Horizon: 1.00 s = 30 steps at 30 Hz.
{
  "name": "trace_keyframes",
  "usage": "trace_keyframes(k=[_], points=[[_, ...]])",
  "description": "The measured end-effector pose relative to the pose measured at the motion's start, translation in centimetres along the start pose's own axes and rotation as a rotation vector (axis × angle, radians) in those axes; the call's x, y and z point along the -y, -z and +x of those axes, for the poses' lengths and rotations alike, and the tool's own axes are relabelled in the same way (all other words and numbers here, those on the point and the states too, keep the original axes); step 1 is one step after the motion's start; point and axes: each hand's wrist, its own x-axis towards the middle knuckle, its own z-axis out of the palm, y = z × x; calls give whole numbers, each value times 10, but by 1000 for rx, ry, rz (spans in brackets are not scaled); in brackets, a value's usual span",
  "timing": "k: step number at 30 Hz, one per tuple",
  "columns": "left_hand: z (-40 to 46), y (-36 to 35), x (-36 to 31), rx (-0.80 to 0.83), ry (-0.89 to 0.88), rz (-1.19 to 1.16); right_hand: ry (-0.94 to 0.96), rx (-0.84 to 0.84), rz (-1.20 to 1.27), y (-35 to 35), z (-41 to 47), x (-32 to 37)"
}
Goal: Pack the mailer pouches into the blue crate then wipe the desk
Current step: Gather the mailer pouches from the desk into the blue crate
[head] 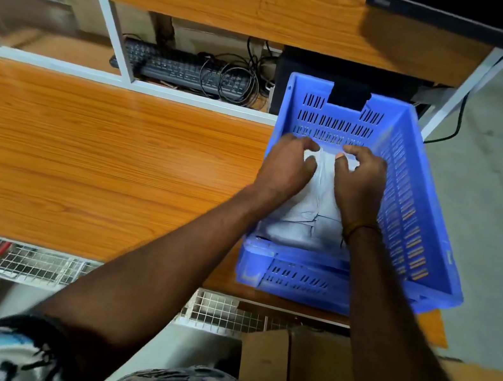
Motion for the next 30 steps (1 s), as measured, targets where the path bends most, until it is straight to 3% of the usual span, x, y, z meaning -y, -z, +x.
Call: trace_keyframes(k=[3,6,17,30], points=[[-31,47,9,-152,-137,-96,147,-72,122,-1,-34,38],[-67,95,39,-258,-129,-138,220,9,193,-22,-73,77],[-181,236,197,-520,219,-86,354,512,235,-150,-204,205],[-279,359,324,-670,499,46,464,797,169,-278,-327,307]])
